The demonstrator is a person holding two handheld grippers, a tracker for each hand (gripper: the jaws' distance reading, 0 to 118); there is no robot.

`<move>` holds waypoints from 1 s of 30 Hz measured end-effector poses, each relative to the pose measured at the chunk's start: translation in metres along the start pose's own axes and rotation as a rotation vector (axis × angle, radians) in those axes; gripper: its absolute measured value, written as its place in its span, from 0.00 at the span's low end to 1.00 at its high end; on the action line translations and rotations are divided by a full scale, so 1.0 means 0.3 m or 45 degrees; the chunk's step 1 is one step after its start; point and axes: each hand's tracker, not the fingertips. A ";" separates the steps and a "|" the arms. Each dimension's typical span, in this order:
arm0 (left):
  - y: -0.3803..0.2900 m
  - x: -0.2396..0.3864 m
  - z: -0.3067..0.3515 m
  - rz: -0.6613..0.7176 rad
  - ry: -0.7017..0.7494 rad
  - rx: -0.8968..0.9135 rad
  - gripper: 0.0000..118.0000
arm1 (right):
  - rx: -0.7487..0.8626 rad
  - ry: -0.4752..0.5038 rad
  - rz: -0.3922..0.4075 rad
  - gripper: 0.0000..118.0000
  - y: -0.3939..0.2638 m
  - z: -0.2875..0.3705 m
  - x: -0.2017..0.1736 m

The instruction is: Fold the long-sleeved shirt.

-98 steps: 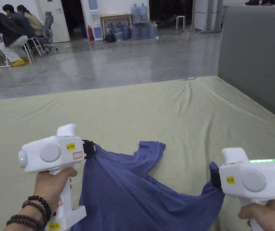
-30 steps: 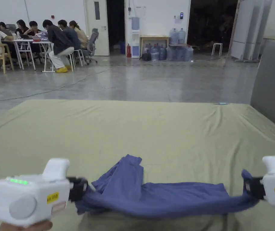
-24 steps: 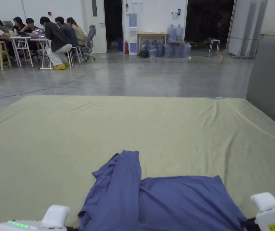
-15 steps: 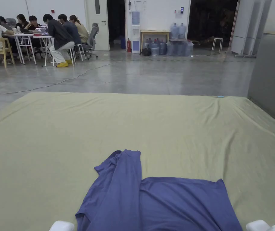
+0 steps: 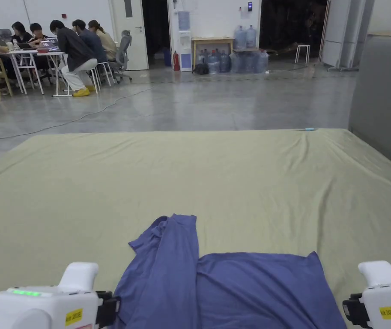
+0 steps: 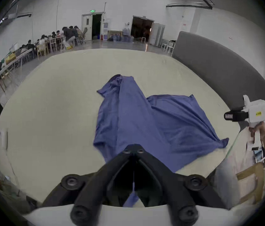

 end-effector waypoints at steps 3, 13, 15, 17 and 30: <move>0.092 0.060 -0.111 -0.042 -0.077 -0.078 0.00 | -0.047 0.088 -0.001 0.00 0.002 -0.046 -0.019; 0.570 0.217 -0.817 -0.101 -0.002 -0.203 0.98 | -0.141 0.135 -0.035 0.00 0.034 -0.222 0.012; 0.590 0.204 -0.961 -0.061 0.058 -0.265 0.98 | -0.154 0.147 -0.053 0.00 0.034 -0.232 0.022; 0.583 0.192 -1.039 -0.014 0.158 -0.292 0.98 | -0.162 0.154 -0.059 0.00 0.036 -0.237 0.036; 0.556 0.232 -1.078 -0.080 0.201 -0.350 0.00 | -0.191 0.170 -0.030 0.00 0.058 -0.234 0.038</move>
